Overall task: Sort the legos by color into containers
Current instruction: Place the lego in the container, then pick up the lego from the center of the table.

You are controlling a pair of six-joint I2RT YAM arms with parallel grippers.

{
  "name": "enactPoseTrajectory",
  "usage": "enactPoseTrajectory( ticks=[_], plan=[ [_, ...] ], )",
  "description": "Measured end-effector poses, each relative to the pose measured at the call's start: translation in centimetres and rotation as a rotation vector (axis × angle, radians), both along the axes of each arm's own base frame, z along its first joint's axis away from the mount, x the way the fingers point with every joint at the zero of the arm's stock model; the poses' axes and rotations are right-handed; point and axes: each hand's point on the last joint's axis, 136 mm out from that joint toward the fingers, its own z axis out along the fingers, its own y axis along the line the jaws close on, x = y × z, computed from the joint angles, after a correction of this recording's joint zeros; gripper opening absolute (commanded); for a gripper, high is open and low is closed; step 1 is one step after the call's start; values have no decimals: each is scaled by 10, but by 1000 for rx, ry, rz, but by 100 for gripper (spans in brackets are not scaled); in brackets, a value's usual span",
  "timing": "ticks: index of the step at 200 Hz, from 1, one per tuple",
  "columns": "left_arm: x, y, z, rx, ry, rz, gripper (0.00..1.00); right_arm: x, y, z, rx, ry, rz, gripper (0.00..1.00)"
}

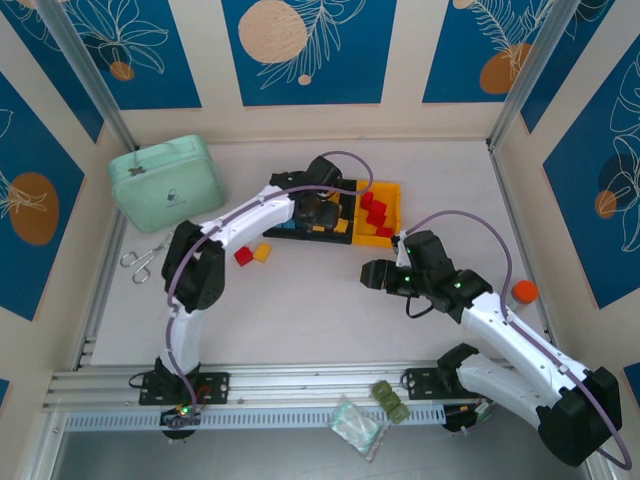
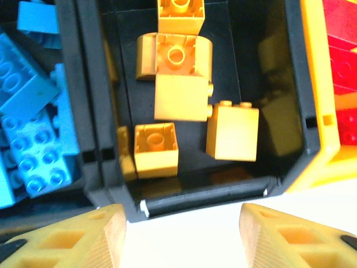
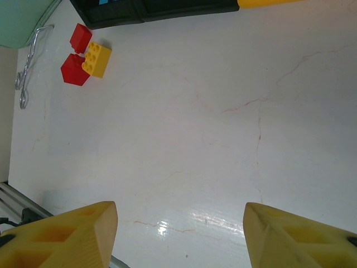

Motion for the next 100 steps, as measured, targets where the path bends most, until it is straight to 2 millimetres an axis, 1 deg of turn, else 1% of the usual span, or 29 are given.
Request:
enactPoseTrajectory(
  ticks=[23,46,63,85,100],
  plan=[
    [-17,15,17,-11,-27,-4,58,-2,3,0,0,-1,15,62],
    [-34,32,24,-11,-42,-5,58,-4,12,1,0,0,48,62],
    [-48,47,18,8,-44,-14,61,-6,21,4,7,-5,87,62],
    [-63,72,1,37,-31,-13,62,-9,37,8,22,-27,152,63],
    [-70,90,-10,53,-17,2,64,-12,49,9,31,-40,198,68]
  ],
)
